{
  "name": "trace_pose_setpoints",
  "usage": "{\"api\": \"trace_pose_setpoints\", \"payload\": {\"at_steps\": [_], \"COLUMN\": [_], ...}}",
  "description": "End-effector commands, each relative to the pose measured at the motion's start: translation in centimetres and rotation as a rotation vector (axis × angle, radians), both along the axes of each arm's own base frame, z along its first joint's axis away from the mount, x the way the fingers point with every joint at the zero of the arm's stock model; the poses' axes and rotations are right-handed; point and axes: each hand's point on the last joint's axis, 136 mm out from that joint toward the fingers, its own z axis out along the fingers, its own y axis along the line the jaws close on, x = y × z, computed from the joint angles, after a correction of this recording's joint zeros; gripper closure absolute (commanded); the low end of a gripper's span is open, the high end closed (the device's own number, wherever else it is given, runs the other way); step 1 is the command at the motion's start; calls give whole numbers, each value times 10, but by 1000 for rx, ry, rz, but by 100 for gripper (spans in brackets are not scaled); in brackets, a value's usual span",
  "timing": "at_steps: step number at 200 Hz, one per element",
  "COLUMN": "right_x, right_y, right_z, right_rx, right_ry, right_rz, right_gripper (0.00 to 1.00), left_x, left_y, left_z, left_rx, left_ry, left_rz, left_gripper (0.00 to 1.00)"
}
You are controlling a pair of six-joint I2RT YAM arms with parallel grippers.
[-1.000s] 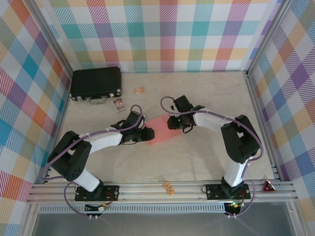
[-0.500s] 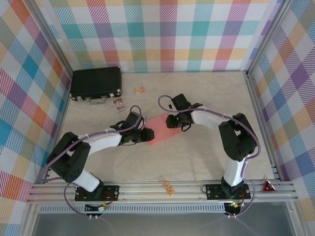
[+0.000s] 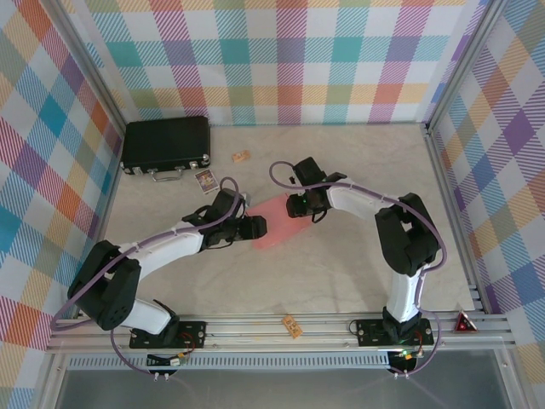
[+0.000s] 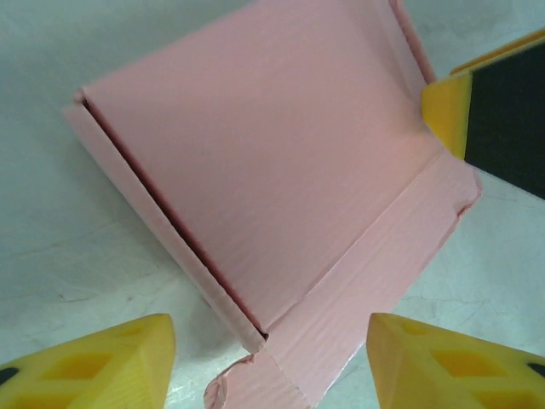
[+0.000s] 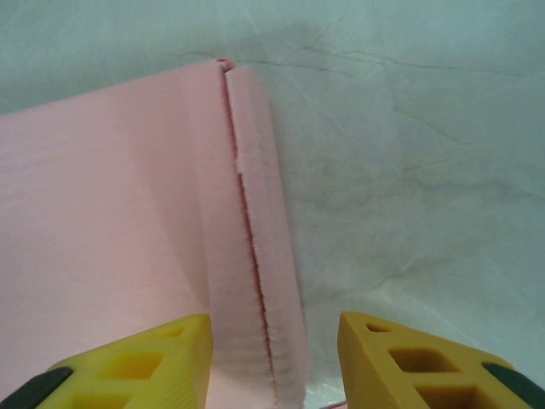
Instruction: Fold the paper box
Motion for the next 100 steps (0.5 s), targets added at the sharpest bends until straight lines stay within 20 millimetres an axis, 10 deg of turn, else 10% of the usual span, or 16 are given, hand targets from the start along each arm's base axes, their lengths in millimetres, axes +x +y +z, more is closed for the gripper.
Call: {"api": "trace_pose_setpoints", "payload": {"at_steps": [1, 100], "right_x": [4, -57], "right_y": [-9, -35], "right_z": [32, 37], "right_rx": [-6, 79], "right_ry": [-66, 16], "right_rz": [-20, -70], "right_gripper": [54, 55], "left_x": [20, 103], "left_y": [10, 14], "left_z": [23, 4], "left_rx": [74, 245], "left_ry": [-72, -71], "left_rz": [7, -81], "left_gripper": [37, 34]}}
